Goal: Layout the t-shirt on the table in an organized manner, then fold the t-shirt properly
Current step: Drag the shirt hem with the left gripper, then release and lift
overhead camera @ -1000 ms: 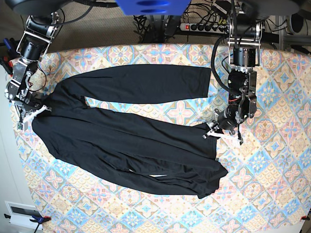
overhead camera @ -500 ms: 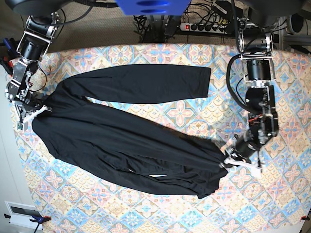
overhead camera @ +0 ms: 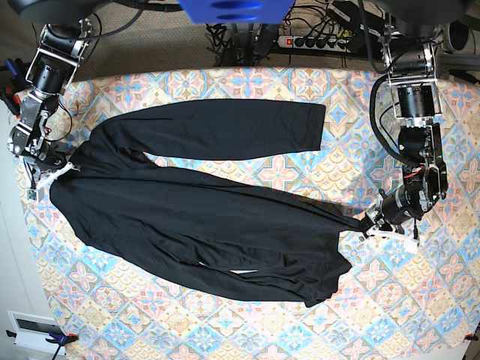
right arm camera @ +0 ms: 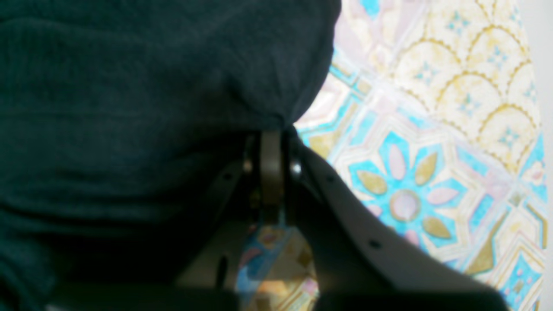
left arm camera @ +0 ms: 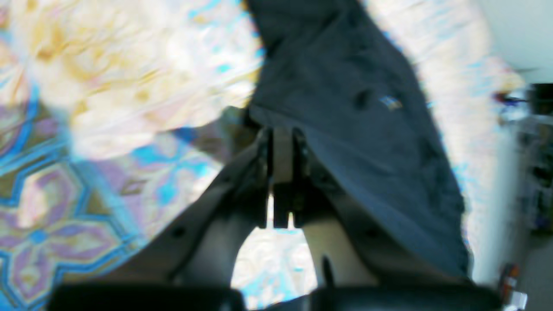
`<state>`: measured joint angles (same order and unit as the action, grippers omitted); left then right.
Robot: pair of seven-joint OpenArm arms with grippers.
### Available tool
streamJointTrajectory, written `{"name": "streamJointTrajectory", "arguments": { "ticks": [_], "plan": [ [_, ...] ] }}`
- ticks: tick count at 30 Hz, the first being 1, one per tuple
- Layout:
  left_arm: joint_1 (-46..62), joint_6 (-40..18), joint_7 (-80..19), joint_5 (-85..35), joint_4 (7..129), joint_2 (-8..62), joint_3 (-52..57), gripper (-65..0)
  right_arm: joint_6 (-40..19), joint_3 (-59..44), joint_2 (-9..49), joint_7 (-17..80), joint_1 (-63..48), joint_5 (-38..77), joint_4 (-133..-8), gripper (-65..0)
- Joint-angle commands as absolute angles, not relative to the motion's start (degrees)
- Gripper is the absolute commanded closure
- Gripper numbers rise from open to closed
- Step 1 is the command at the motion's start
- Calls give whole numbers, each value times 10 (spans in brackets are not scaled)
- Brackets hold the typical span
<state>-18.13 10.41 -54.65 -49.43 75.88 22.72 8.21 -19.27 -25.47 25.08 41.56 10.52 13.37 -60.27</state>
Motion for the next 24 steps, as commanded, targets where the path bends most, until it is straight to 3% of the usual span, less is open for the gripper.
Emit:
{"name": "streamJointTrajectory", "arguments": {
  "ticks": [1, 6, 10, 16, 24],
  "plan": [
    [-198, 100, -537, -486, 759, 235, 85, 0, -191, -257, 266, 404, 117, 135, -613, 0],
    [-198, 100, -535, -425, 746, 246, 42, 0, -191, -257, 266, 404, 117, 135, -610, 0],
    [-195, 100, -475, -371, 742, 252, 36, -5, -191, -257, 266, 404, 117, 135, -610, 0],
    [-194, 101, -424, -298, 722, 248, 36, -84, -191, -257, 266, 406, 117, 135, -610, 0],
    [-191, 101, -424, -298, 721, 257, 66, -197, -191, -257, 266, 407, 115, 135, -612, 0]
  ]
}}
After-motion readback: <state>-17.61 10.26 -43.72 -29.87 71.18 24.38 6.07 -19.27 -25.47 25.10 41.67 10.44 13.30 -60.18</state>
